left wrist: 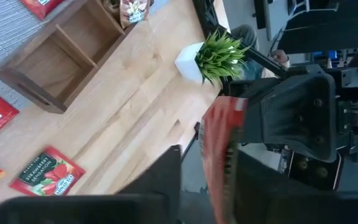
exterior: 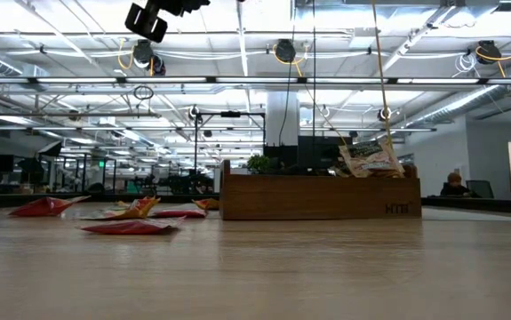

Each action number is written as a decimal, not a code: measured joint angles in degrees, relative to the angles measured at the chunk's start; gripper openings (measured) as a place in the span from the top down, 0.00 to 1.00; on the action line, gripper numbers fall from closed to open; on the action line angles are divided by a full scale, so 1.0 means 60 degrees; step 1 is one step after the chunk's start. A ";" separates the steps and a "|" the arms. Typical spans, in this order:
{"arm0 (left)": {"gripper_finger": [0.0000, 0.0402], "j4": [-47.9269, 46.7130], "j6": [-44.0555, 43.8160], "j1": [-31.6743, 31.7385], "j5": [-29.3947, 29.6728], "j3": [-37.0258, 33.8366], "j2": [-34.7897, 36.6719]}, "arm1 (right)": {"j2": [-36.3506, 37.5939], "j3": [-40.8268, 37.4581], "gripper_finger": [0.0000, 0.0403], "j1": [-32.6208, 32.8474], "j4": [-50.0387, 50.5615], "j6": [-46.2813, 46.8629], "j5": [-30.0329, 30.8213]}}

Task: Pick & Place Tea
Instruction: Put the red tea bag into the middle section of the wooden organizer

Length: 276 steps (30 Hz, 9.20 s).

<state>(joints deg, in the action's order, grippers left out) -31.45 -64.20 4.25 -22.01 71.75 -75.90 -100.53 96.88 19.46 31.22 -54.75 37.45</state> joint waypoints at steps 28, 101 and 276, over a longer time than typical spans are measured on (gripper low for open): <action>1.00 0.1035 0.2308 -0.0291 0.2078 0.0001 0.0007 | 0.2582 -0.0523 0.52 0.0388 0.3115 0.9901 -0.1520; 1.00 -0.5484 0.7773 -0.0560 0.4969 0.9114 -0.9198 | 0.8378 -0.5723 0.51 0.0463 -0.1104 1.1935 -0.2514; 1.00 -0.5541 1.2360 0.0927 0.5098 0.6723 -0.8644 | 0.7901 -0.5719 0.51 -0.0503 -0.2085 1.1091 -0.1996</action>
<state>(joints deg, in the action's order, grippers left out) -64.70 9.96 9.81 8.58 112.09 -127.76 -53.12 62.57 16.45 18.72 11.80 25.47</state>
